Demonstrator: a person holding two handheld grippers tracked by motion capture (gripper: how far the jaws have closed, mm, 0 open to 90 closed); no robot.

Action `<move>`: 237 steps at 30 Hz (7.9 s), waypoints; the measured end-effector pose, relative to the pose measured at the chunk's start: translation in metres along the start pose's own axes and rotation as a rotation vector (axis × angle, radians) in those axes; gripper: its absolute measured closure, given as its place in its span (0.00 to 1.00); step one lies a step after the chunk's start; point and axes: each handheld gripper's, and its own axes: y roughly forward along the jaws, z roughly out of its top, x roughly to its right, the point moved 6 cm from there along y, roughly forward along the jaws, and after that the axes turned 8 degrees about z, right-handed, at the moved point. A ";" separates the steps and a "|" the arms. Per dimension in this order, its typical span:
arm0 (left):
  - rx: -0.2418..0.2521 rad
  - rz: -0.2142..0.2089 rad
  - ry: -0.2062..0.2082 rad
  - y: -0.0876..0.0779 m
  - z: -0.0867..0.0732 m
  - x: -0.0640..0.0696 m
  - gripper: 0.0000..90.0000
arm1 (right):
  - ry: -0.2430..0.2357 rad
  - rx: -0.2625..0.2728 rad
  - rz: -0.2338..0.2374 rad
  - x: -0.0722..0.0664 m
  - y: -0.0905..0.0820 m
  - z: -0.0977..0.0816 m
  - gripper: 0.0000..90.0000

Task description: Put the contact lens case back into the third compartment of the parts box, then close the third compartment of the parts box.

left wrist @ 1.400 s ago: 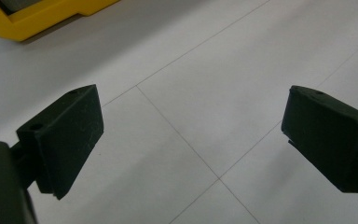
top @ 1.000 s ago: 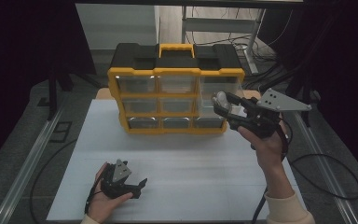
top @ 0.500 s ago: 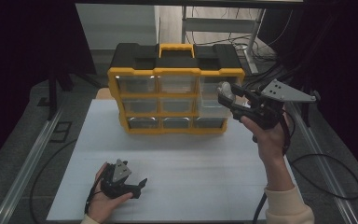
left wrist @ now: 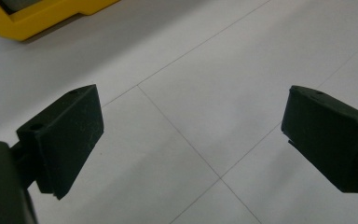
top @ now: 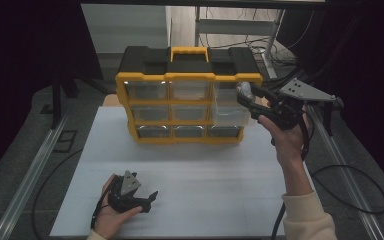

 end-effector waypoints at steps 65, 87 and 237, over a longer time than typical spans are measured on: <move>0.006 -0.005 -0.012 -0.001 -0.001 -0.003 0.07 | -0.064 -0.005 0.087 -0.015 0.008 -0.013 0.38; 0.000 -0.003 -0.007 -0.001 -0.001 -0.002 0.07 | -0.084 0.018 0.116 -0.025 -0.008 -0.020 0.38; 0.005 0.007 0.013 -0.002 0.000 0.001 0.07 | -0.067 -0.033 0.060 -0.012 0.013 -0.094 1.00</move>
